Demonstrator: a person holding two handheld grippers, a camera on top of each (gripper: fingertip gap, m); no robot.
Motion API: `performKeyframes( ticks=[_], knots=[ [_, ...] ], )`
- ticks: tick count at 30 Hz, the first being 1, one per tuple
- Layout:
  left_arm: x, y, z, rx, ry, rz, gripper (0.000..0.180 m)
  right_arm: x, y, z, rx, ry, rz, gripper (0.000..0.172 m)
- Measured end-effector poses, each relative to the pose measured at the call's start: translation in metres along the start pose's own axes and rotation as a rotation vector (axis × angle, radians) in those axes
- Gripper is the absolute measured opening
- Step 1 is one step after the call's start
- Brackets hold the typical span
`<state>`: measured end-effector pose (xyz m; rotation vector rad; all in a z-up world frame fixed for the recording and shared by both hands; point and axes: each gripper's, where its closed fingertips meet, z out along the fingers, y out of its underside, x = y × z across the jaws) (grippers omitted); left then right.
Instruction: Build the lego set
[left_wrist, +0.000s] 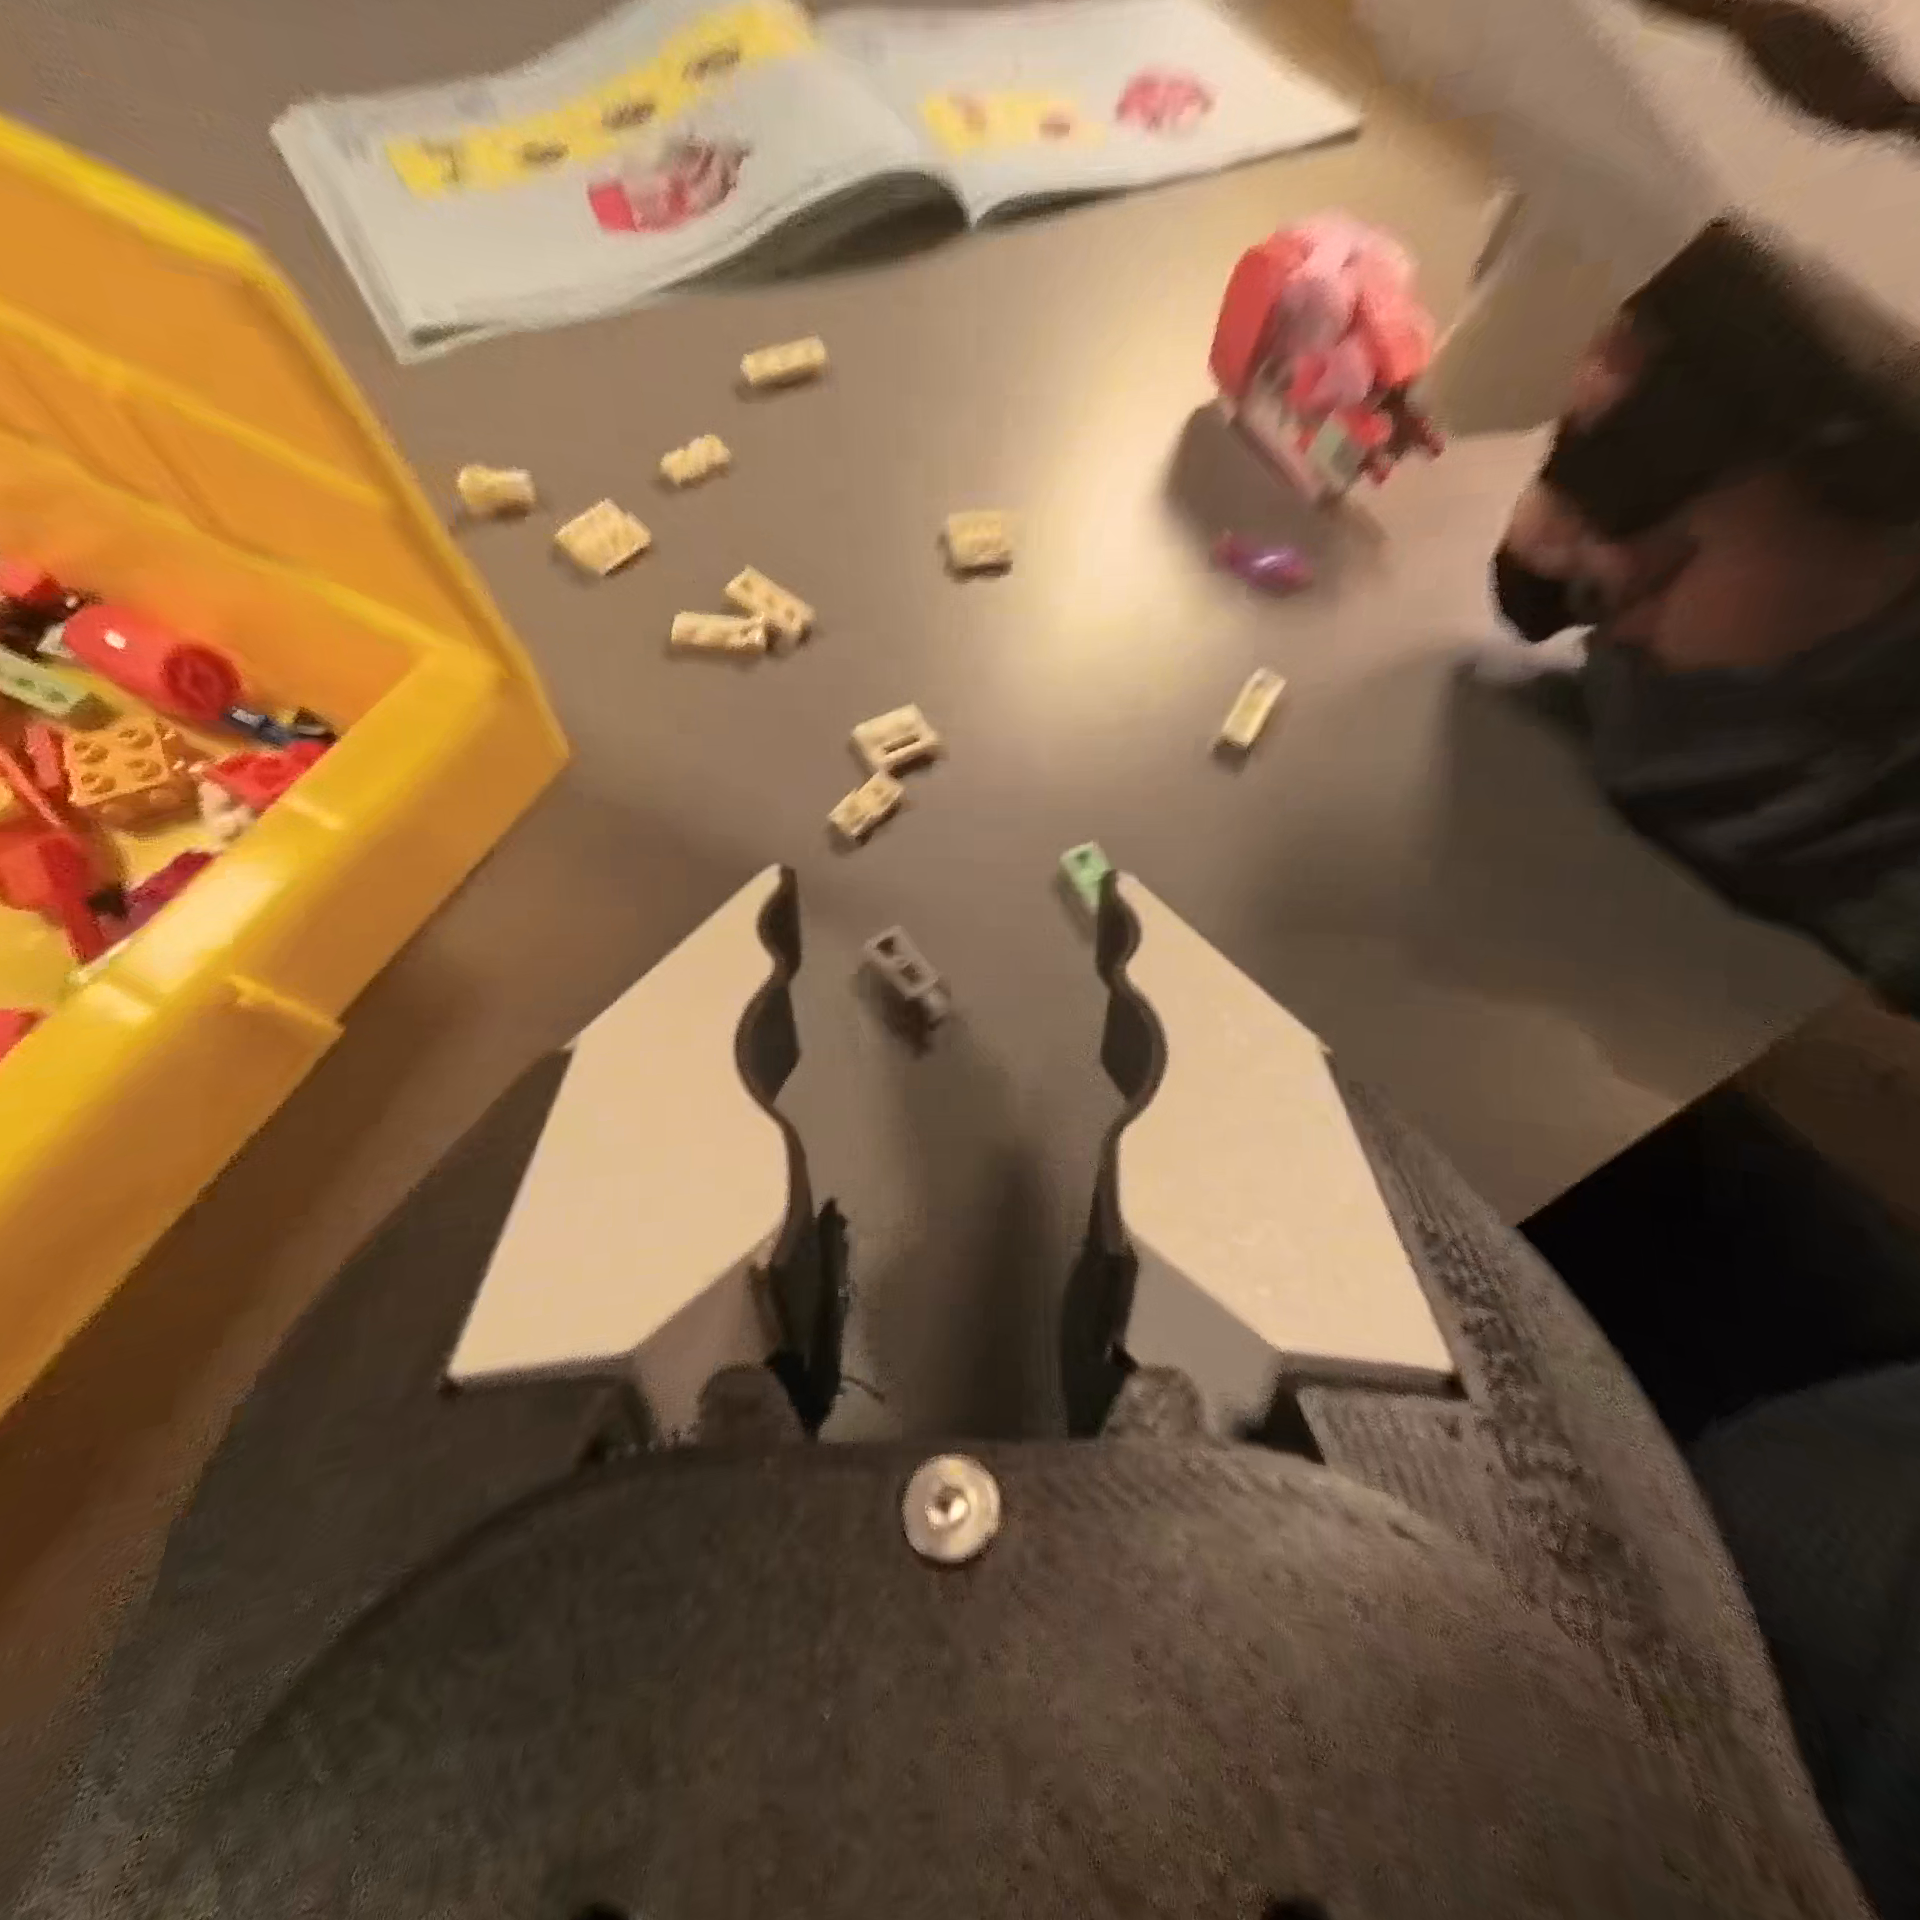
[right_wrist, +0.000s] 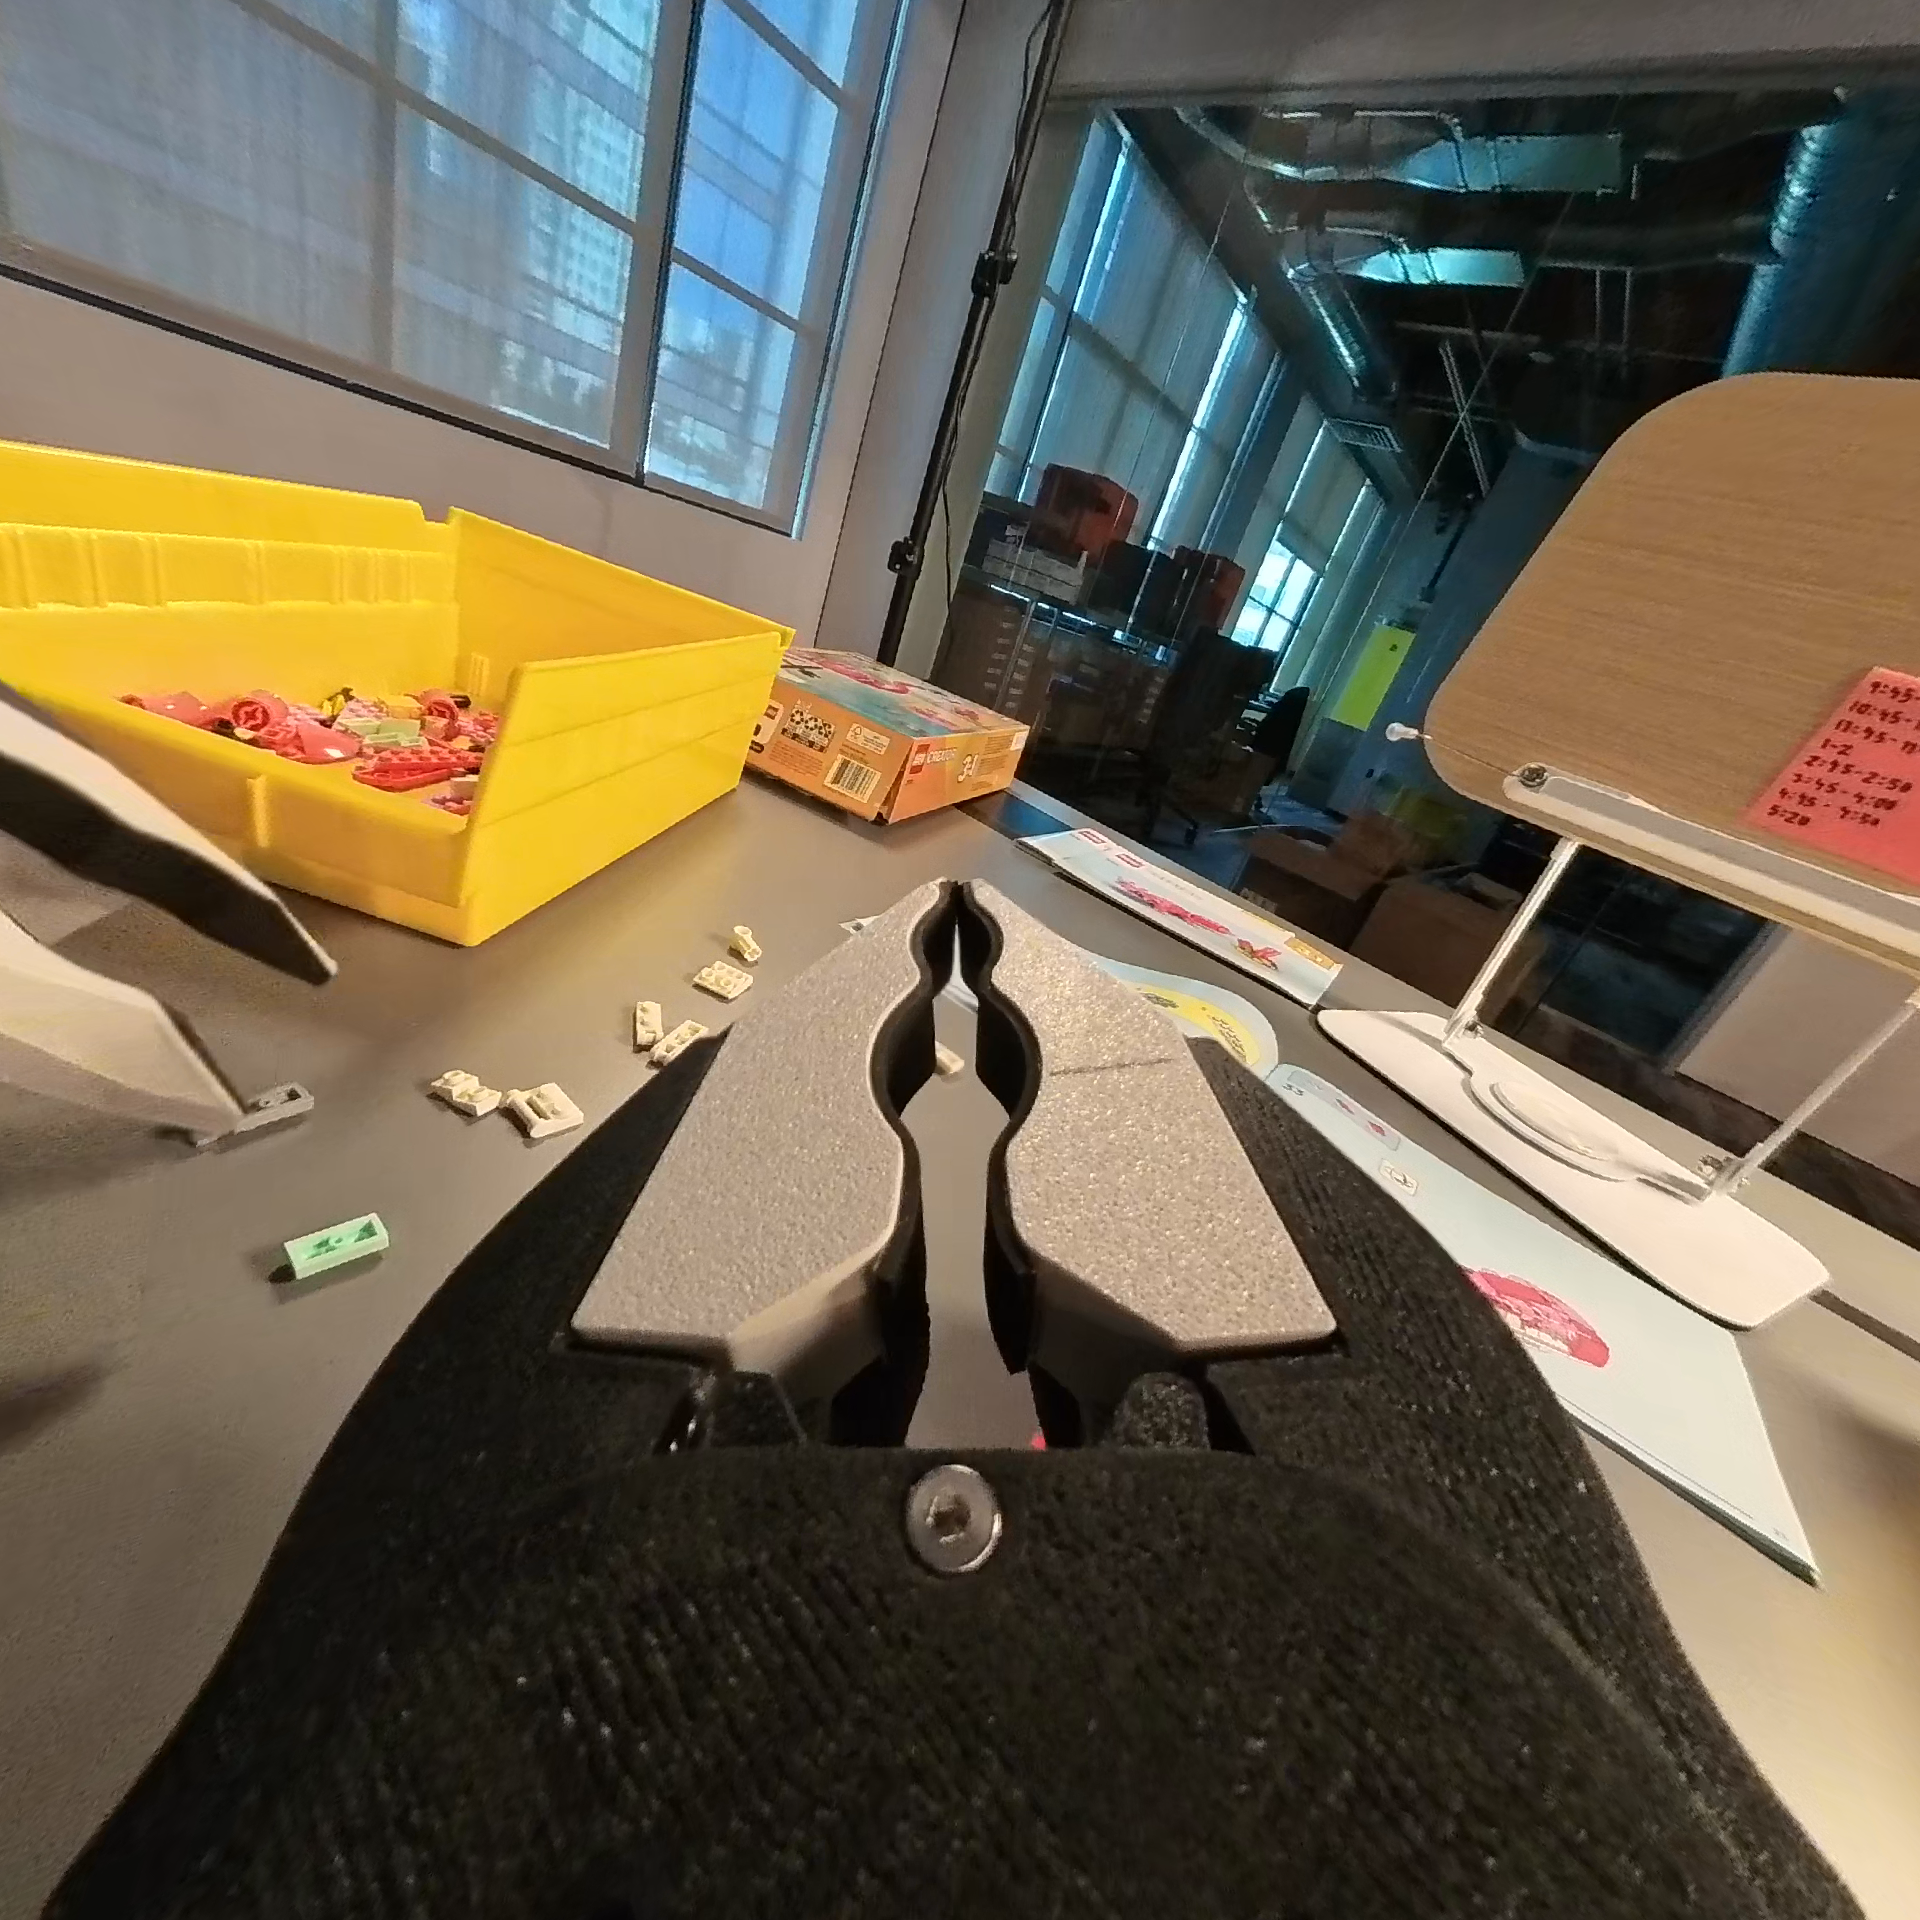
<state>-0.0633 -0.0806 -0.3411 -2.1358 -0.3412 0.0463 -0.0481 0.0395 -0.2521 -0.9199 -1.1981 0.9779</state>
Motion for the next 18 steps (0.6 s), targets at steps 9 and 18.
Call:
performKeyframes(
  ticks=[9,18],
  knots=[
    [0.038,0.018,0.029,-0.158,0.07,0.09,0.044,-0.002,0.001,0.001,-0.002,-0.01,-0.006,0.0],
    [0.034,0.019,0.03,-0.183,0.054,0.158,0.008,-0.007,-0.001,0.001,0.002,-0.036,-0.014,0.0]
  ],
)
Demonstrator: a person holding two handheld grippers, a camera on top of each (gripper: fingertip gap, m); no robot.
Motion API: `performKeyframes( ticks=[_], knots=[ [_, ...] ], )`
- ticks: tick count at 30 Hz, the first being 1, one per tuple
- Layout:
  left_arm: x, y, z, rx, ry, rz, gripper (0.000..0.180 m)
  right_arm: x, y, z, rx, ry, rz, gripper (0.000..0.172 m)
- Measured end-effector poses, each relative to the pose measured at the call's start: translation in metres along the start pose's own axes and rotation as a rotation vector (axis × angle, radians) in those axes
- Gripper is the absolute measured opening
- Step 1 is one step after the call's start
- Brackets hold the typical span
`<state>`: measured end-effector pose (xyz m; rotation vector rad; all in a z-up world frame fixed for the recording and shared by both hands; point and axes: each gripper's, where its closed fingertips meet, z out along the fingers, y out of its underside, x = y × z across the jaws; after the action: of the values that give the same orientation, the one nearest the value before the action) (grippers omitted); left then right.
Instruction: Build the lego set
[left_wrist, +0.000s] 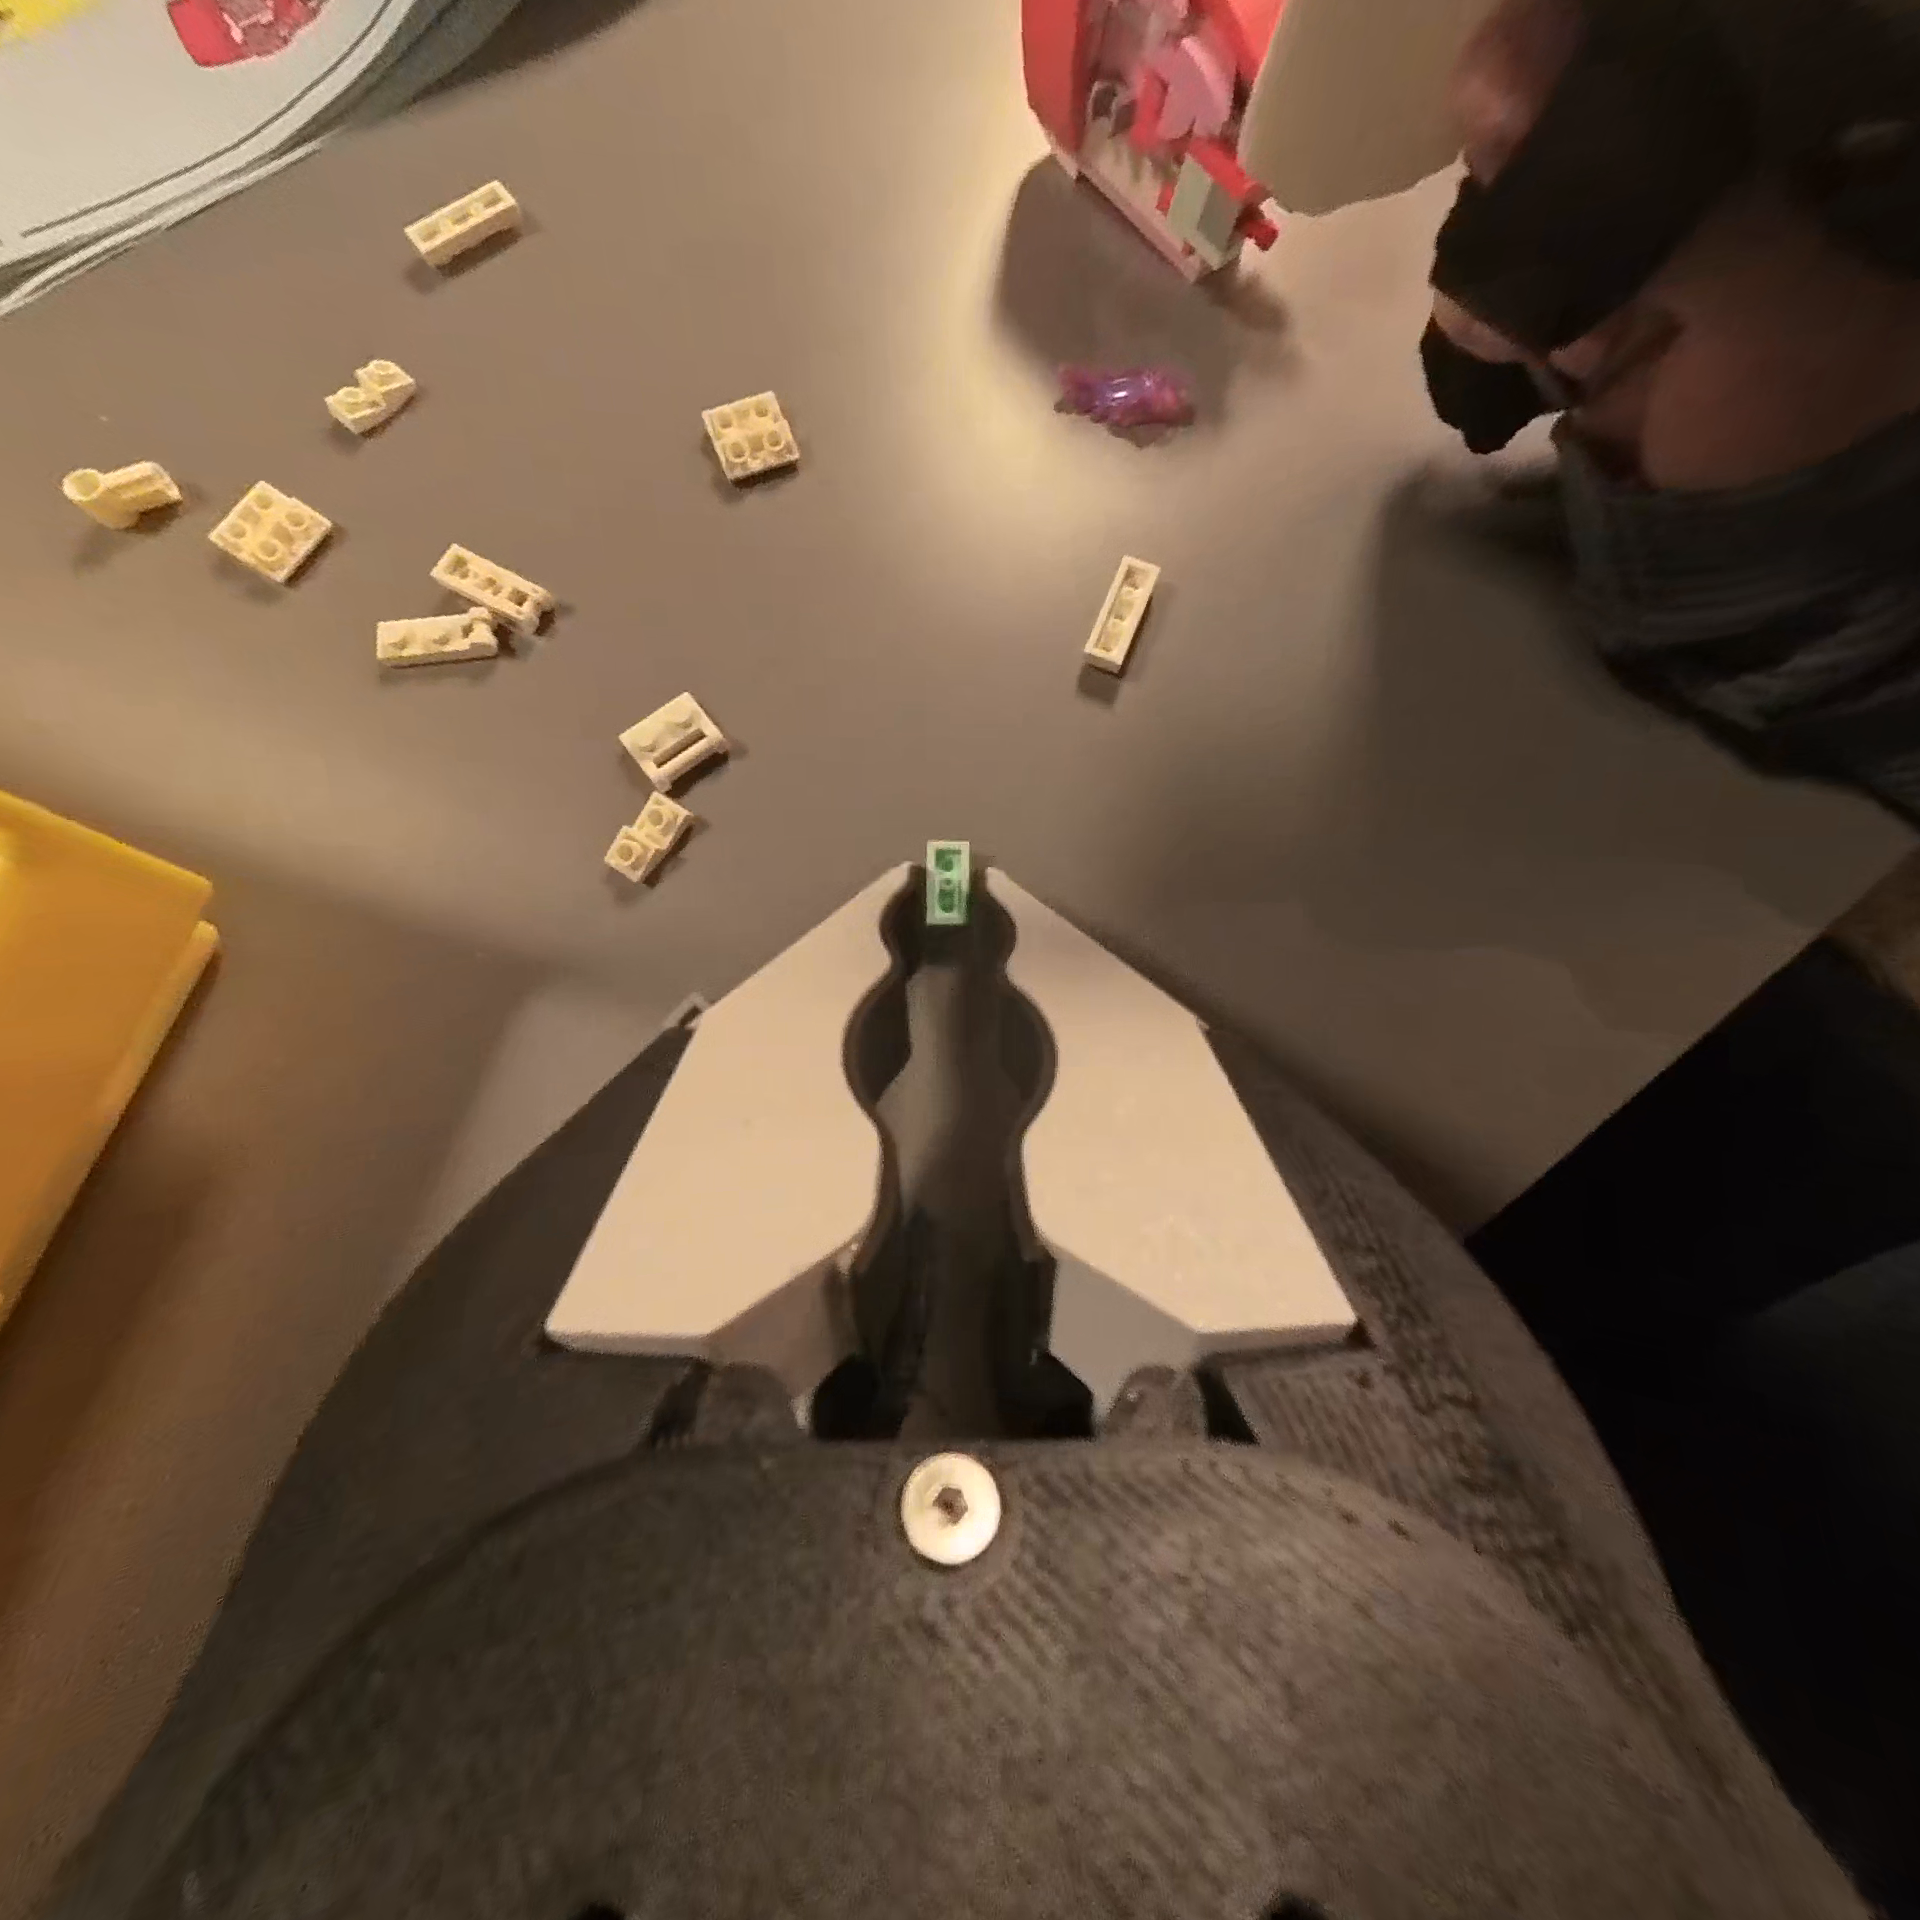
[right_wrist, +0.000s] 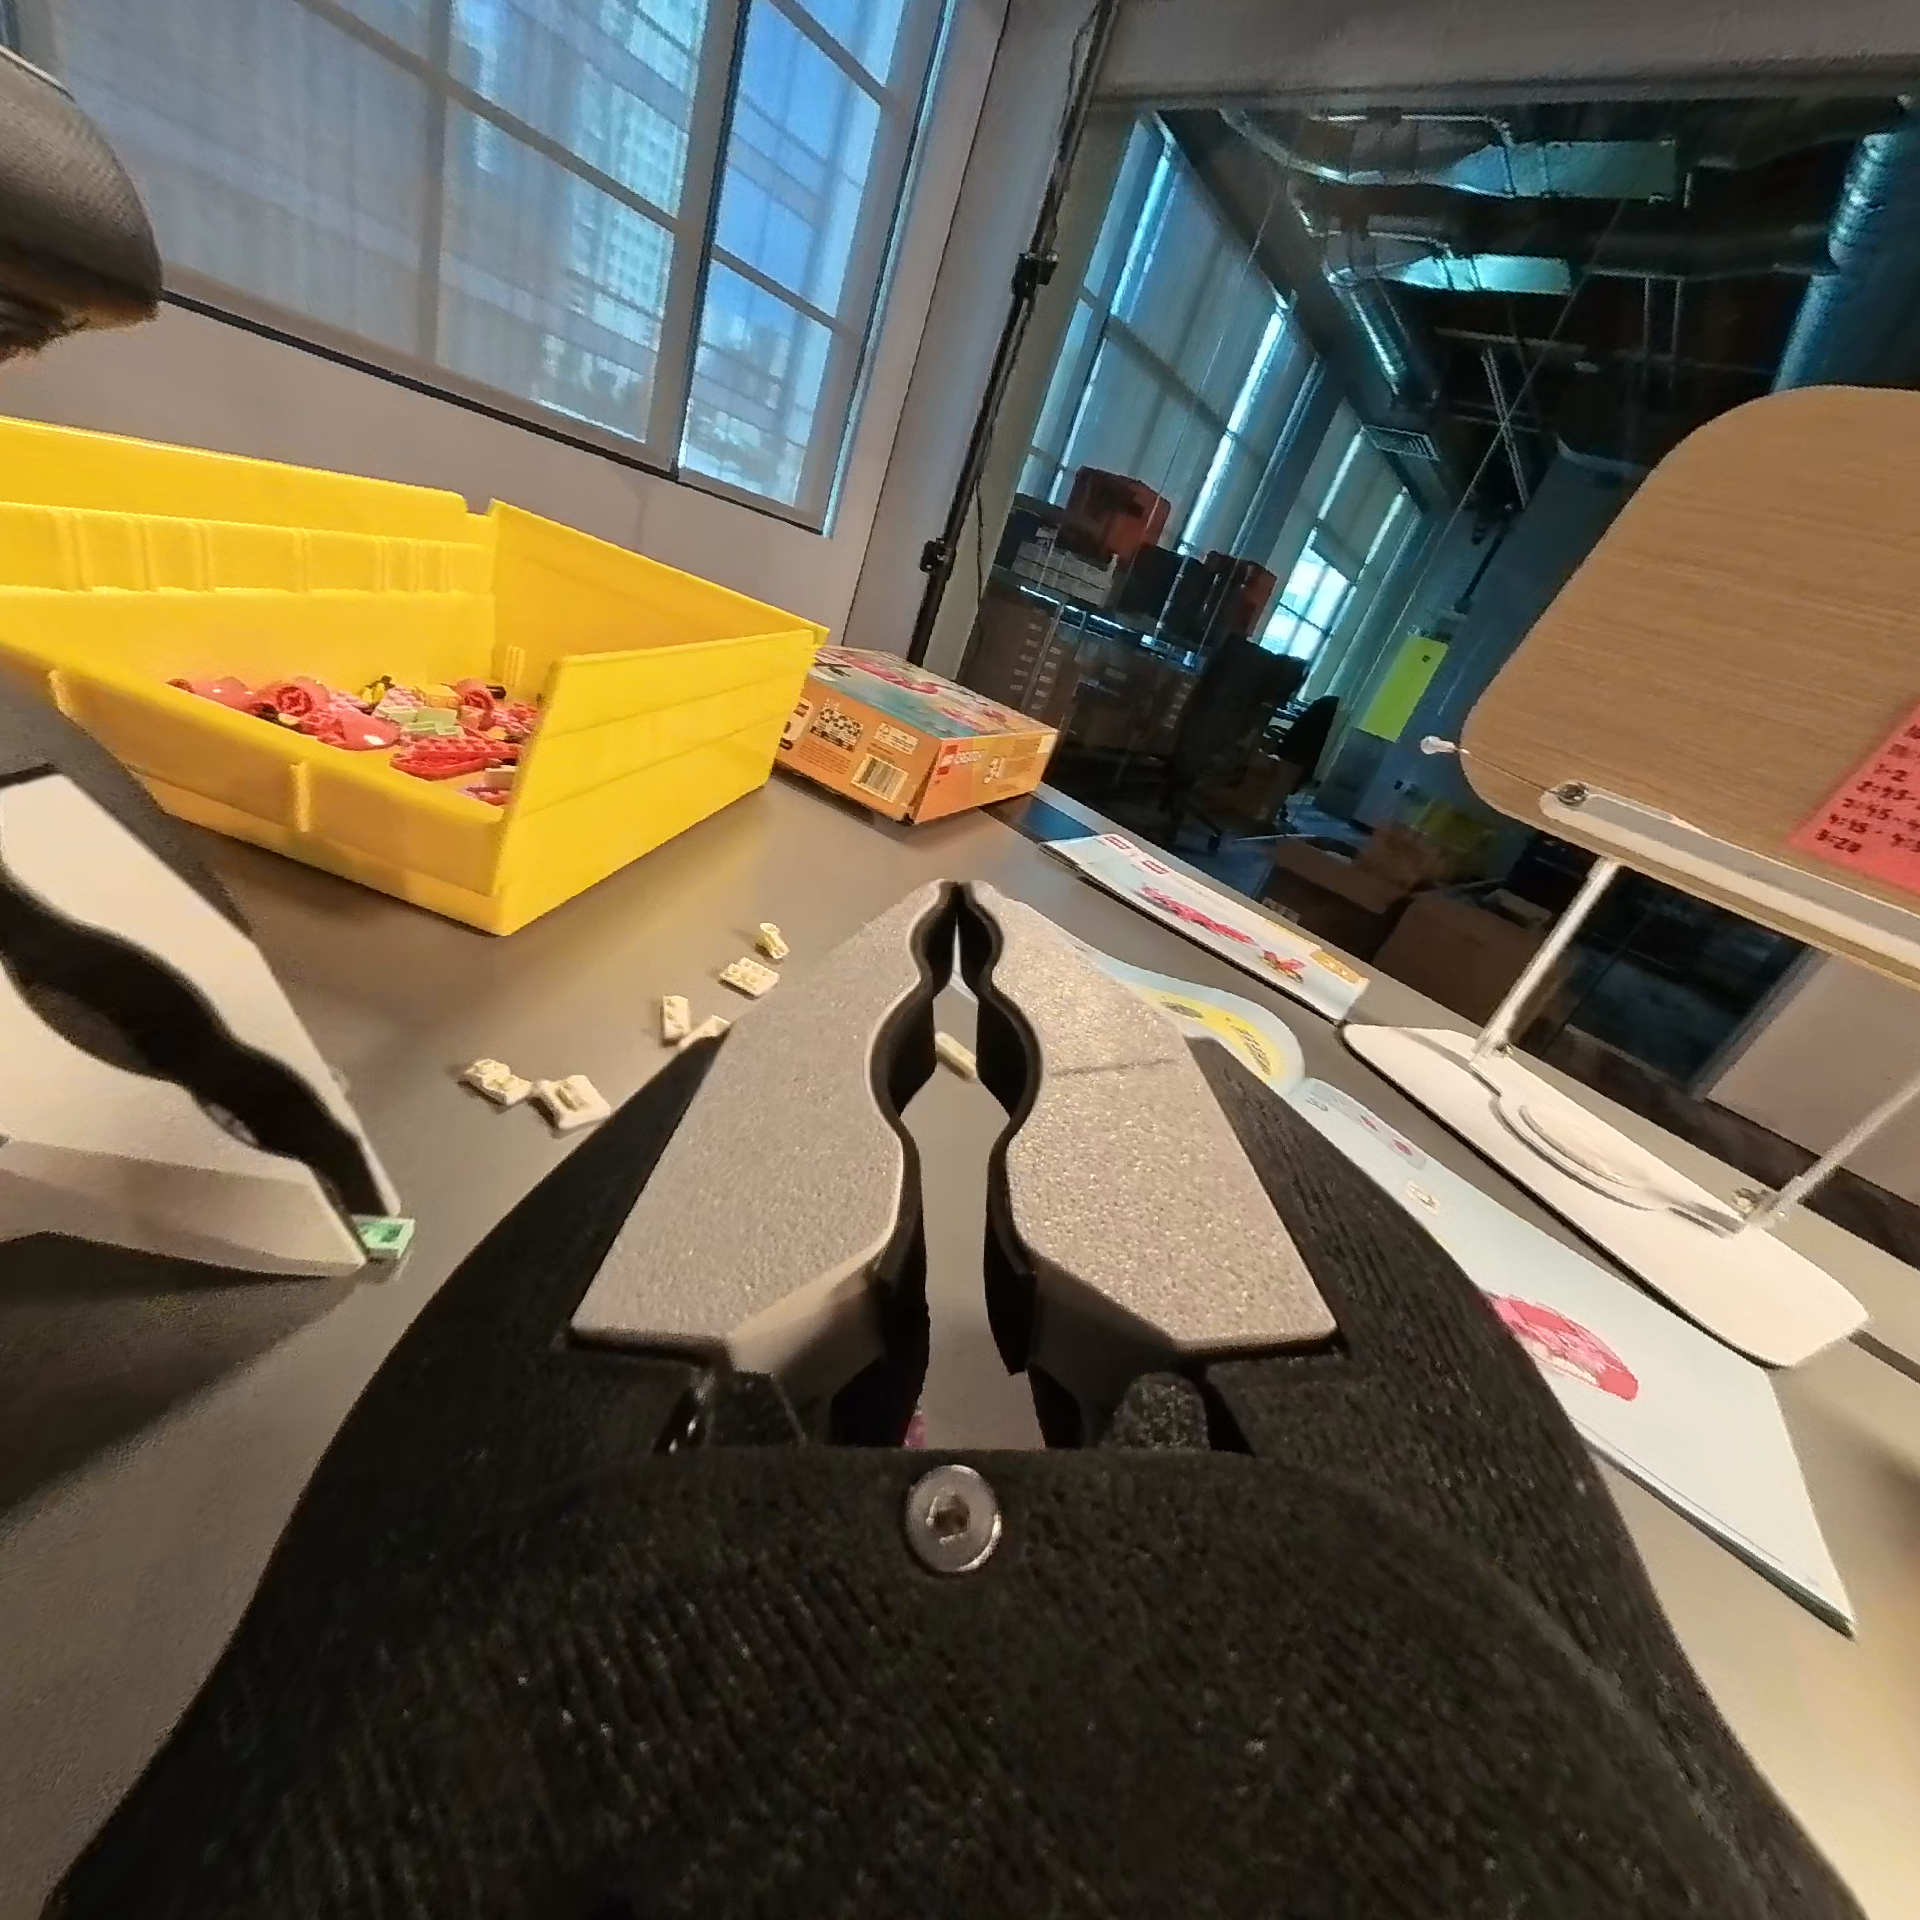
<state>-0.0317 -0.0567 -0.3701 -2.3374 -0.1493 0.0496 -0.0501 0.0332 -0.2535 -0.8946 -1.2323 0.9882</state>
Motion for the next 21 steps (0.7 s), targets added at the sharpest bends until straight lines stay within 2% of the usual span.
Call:
performKeyframes(
  ticks=[2,5,8,13,17,21],
  knots=[
    [-0.008,0.001,-0.003,0.006,-0.037,0.023,0.008,-0.009,-0.003,0.0,0.013,-0.044,-0.025,0.0],
    [-0.017,-0.013,-0.017,0.118,-0.024,-0.031,0.007,-0.042,-0.003,0.002,0.025,-0.173,-0.185,0.0],
    [-0.026,-0.025,-0.035,0.202,0.032,-0.124,0.007,-0.083,0.011,0.004,-0.027,-0.331,-0.366,0.014],
    [-0.027,-0.016,-0.051,0.11,0.122,-0.184,0.007,-0.115,0.018,-0.002,-0.013,-0.401,-0.619,0.017],
    [-0.021,-0.015,-0.059,0.064,0.148,-0.162,0.007,-0.134,0.021,-0.006,0.014,-0.451,-0.751,0.025],
    [-0.011,-0.014,-0.059,0.029,0.183,-0.136,0.007,-0.142,0.02,-0.009,0.045,-0.449,-0.83,0.02]
  ],
)
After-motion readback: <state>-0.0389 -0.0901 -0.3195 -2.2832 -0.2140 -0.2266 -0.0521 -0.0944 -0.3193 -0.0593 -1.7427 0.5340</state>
